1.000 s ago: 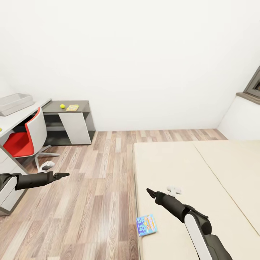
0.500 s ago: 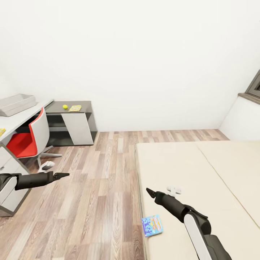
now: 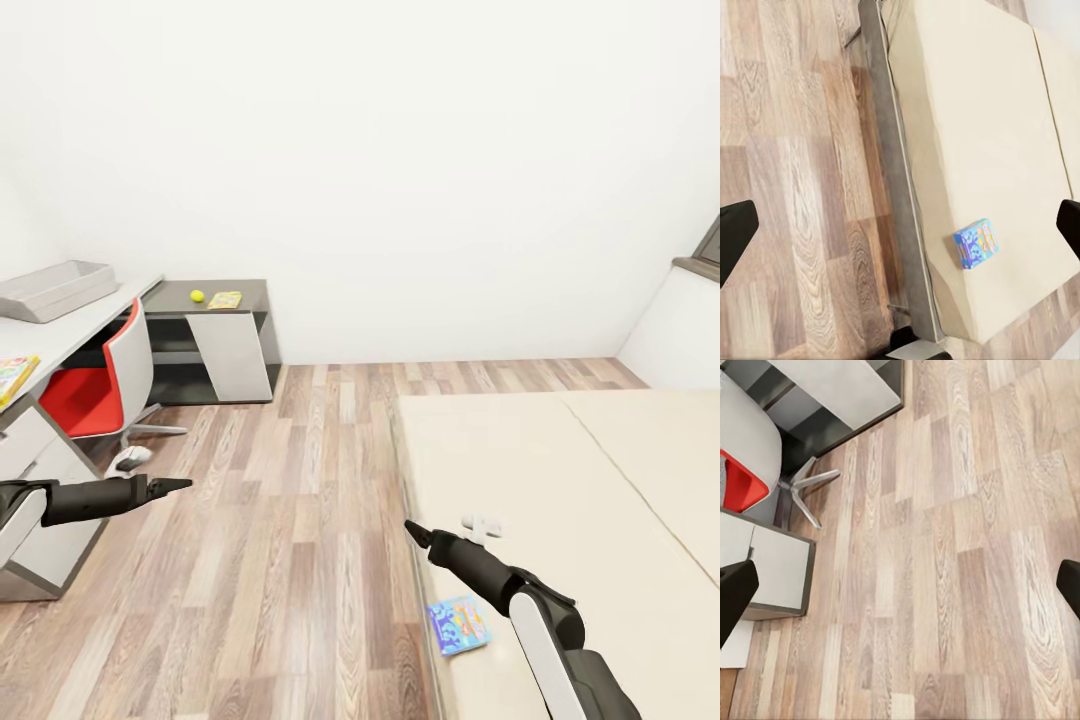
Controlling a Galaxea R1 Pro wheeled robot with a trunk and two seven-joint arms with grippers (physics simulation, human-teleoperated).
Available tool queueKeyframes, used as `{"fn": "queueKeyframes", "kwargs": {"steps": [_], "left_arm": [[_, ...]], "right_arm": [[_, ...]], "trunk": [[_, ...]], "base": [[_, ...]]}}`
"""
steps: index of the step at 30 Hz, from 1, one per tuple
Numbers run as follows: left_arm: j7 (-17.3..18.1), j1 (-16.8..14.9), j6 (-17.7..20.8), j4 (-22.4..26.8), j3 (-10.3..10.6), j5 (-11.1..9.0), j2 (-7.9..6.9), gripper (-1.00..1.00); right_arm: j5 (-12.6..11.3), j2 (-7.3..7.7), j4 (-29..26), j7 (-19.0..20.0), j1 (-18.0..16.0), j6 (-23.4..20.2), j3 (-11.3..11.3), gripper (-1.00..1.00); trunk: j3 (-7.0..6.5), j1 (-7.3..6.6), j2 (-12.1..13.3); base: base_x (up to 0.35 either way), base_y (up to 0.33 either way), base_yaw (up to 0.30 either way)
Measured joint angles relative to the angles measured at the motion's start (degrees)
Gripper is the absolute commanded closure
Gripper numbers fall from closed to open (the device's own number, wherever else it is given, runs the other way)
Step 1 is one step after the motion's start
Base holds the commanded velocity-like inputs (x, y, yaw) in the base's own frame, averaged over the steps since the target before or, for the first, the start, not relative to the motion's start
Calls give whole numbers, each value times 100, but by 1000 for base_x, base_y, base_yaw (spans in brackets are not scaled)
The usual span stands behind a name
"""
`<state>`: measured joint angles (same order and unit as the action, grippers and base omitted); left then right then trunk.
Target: Put all the toys in the child's room - the three board games (two on the bed and one on the table), the two jigsaw puzzles on the table, and the tennis ball on the table - inside the toy box on the table in the child's room.
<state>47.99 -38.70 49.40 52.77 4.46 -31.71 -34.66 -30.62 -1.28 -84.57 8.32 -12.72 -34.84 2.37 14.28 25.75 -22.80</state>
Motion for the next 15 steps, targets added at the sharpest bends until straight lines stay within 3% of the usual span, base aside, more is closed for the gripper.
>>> {"fn": "queueKeyframes", "kwargs": {"steps": [15], "left_arm": [[4,0,0,0,-1,0,0,-100]], "right_arm": [[-3,0,0,-3,0,-3,0,-100]], "trunk": [[0,0,0]], "base": [[0,274,0]]}}
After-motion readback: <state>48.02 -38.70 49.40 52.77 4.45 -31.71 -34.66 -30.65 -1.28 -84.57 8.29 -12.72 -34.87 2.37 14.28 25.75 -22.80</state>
